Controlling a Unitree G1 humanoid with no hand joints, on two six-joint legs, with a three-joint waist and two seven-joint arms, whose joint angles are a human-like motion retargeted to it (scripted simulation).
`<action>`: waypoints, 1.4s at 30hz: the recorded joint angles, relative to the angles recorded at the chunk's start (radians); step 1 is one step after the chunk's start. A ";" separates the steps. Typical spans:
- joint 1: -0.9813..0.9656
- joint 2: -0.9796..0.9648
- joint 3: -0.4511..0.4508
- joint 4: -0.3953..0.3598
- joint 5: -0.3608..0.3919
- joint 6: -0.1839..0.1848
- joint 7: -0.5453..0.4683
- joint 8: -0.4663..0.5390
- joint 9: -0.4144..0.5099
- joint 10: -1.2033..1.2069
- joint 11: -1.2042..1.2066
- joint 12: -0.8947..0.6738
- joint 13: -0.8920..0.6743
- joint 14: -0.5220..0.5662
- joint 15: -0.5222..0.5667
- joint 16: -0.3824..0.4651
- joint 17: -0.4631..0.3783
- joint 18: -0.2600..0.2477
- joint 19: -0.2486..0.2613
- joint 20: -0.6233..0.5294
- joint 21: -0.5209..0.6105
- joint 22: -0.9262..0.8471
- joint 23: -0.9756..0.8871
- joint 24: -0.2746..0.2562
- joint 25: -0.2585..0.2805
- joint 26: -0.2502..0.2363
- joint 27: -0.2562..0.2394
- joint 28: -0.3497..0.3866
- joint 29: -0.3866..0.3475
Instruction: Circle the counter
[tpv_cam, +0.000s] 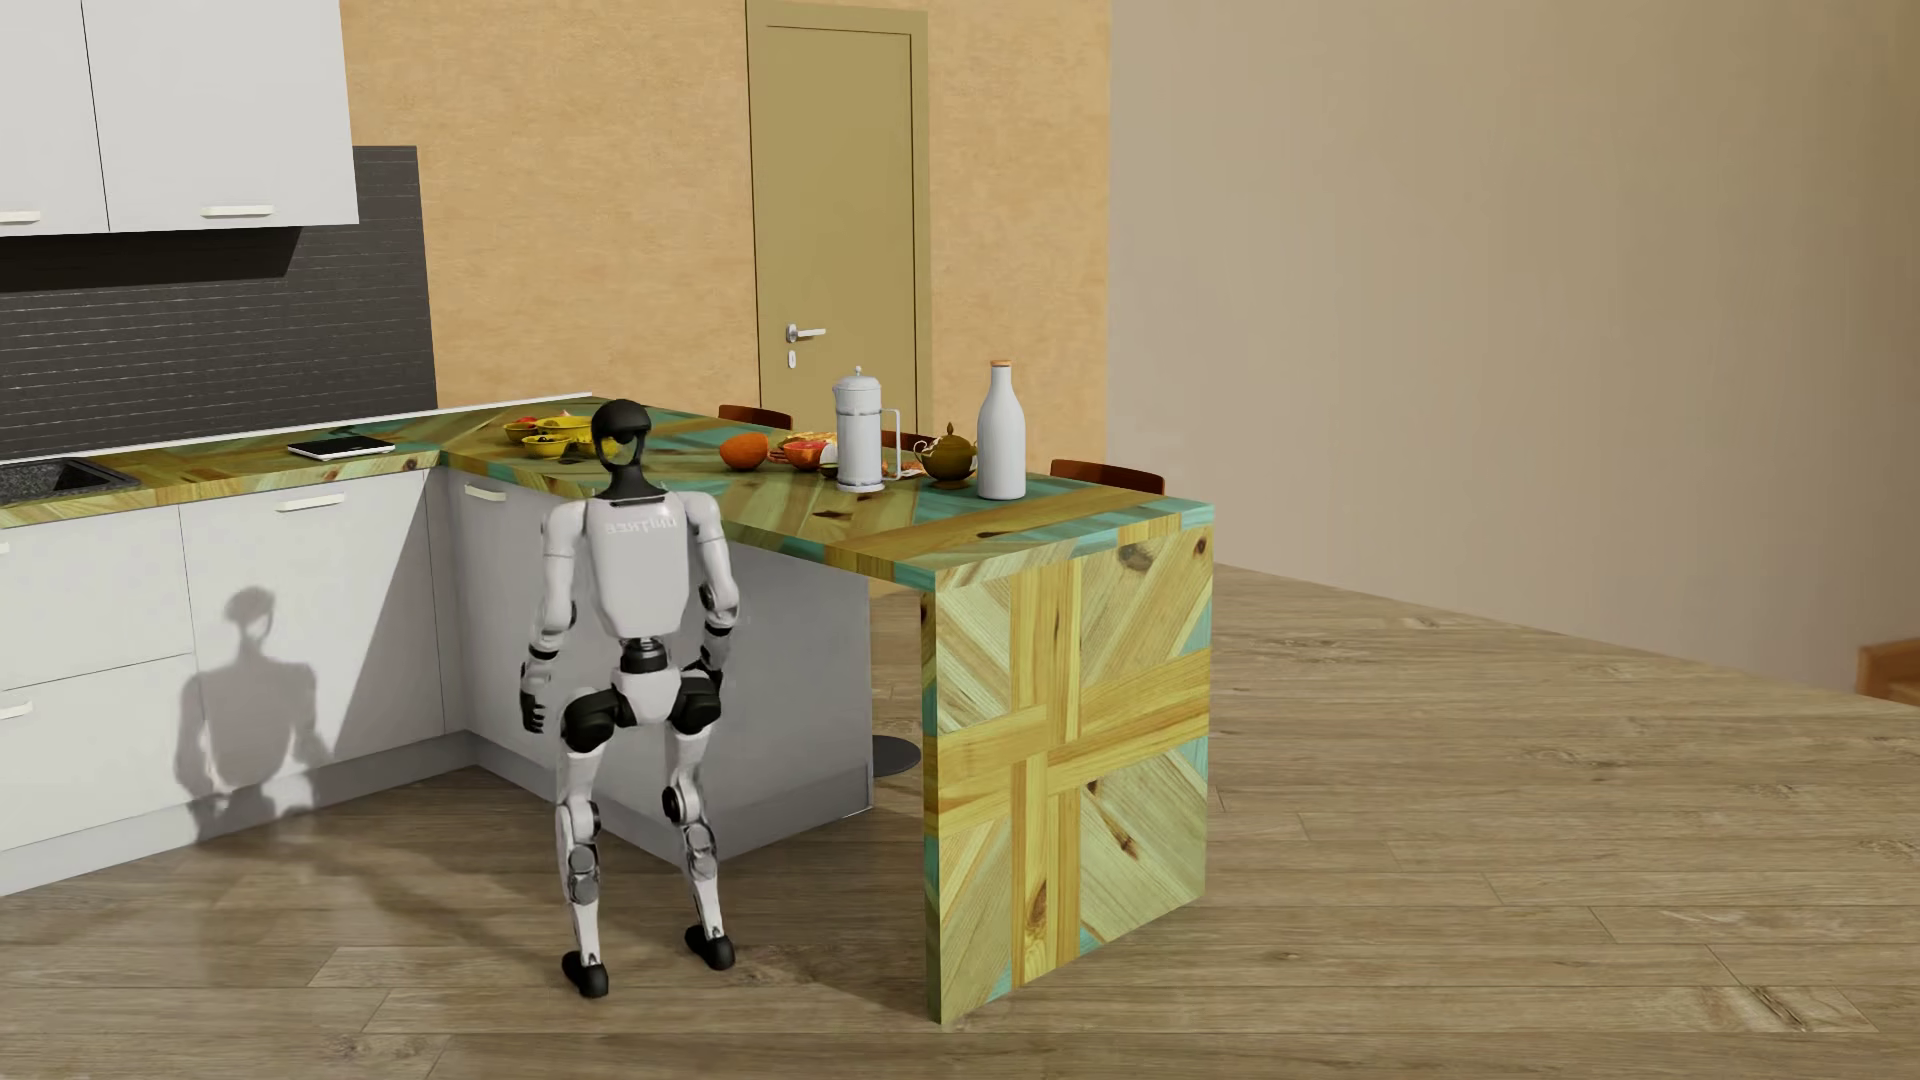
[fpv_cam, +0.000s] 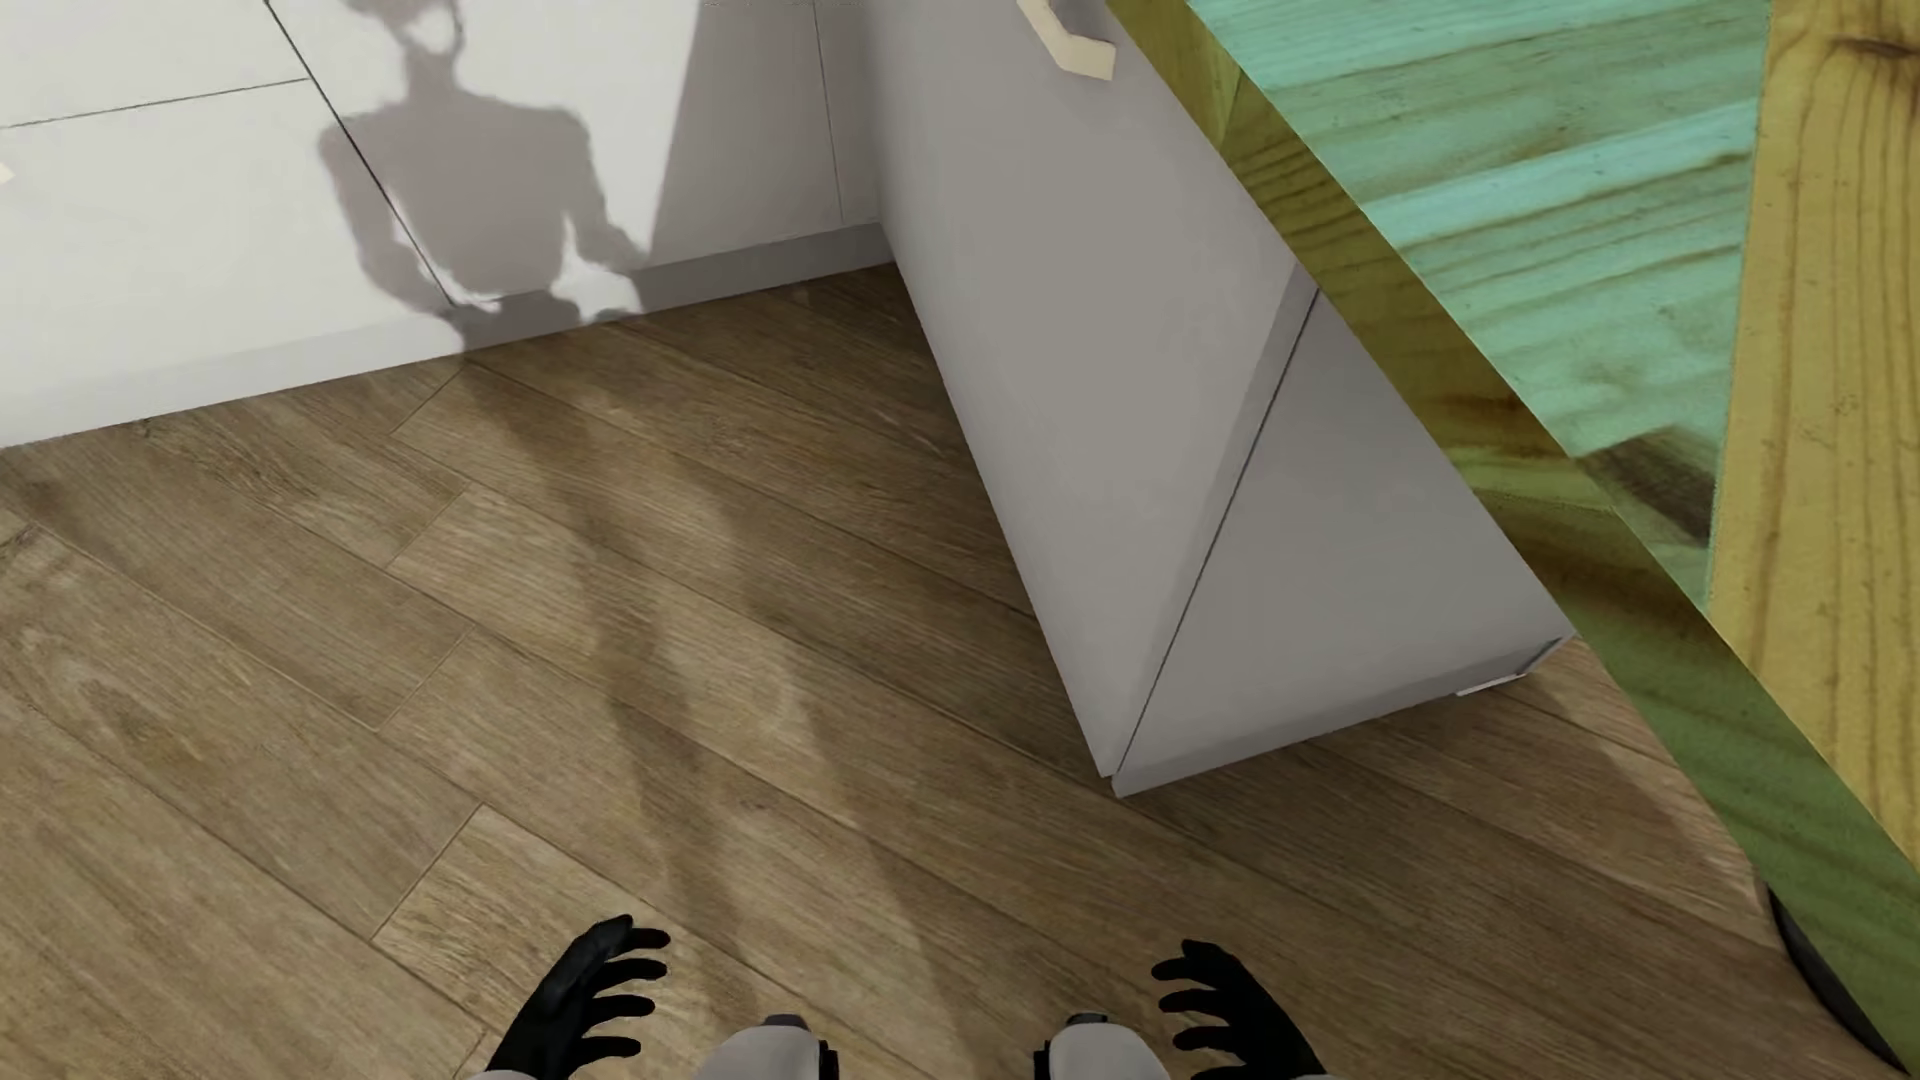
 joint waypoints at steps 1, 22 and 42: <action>0.024 0.010 0.012 0.001 0.000 0.024 -0.007 -0.005 -0.001 -0.025 0.003 0.024 -0.022 0.001 0.021 0.019 0.008 -0.037 0.000 0.009 0.004 0.004 -0.008 0.001 0.055 0.022 -0.057 -0.025 -0.026; 0.154 0.119 -0.068 0.010 -0.010 -0.021 -0.005 -0.001 -0.117 -0.176 -0.201 0.013 0.089 0.043 0.092 -0.009 0.003 -0.110 0.022 0.003 -0.022 -0.046 0.039 -0.054 0.159 0.062 0.085 -0.035 -0.037; 0.157 0.116 -0.040 0.002 -0.021 -0.019 -0.020 -0.019 -0.108 -0.198 -0.195 0.016 0.090 0.064 0.091 -0.022 0.026 -0.121 0.011 -0.006 -0.020 -0.042 0.030 -0.061 0.155 0.070 0.015 0.017 -0.102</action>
